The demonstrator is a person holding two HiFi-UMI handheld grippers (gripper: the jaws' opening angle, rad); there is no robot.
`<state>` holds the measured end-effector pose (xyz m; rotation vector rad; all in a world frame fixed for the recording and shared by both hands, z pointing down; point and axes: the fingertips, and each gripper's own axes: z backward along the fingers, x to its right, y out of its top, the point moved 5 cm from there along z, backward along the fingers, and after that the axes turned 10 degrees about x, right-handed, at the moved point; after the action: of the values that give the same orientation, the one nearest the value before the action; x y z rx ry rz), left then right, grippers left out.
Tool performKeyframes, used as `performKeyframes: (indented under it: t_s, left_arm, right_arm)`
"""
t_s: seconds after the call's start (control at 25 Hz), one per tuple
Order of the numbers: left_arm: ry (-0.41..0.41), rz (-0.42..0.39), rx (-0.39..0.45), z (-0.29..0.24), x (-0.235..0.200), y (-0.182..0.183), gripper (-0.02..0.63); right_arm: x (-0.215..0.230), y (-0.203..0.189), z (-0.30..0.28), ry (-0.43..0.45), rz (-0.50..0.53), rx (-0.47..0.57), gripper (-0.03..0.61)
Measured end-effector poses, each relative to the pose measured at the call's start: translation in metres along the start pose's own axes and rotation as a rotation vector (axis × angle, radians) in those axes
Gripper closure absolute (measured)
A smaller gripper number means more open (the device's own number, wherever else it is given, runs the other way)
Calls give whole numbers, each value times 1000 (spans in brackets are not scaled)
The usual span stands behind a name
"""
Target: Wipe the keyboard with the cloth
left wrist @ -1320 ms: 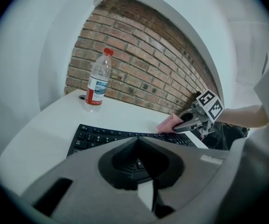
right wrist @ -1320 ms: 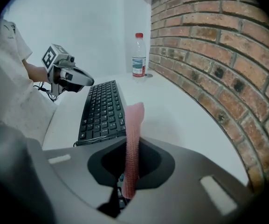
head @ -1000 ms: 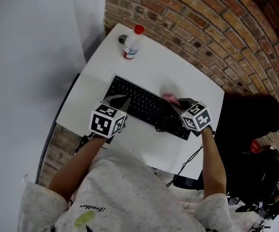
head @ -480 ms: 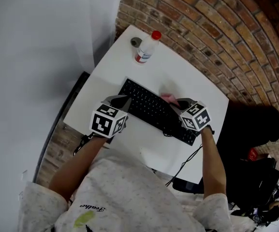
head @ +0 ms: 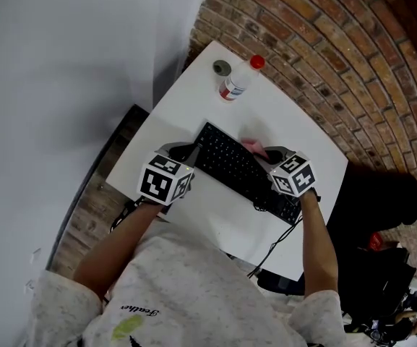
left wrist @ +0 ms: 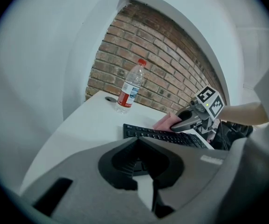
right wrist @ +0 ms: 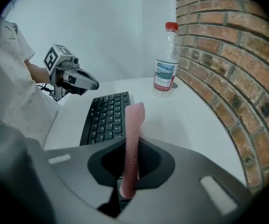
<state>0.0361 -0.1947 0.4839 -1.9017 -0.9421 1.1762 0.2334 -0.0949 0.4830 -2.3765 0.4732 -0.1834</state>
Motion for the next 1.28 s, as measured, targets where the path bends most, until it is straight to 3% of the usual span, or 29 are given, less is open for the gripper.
performKeyframes:
  t_s: [0.8, 1.28]
  left_arm:
    - [27, -5, -10, 18, -32, 3, 621]
    - [85, 19, 4, 34, -58, 4, 621]
  right_arm:
    - [-10, 61, -55, 62, 83, 15, 554]
    - [-16, 94, -87, 115, 145, 22, 554]
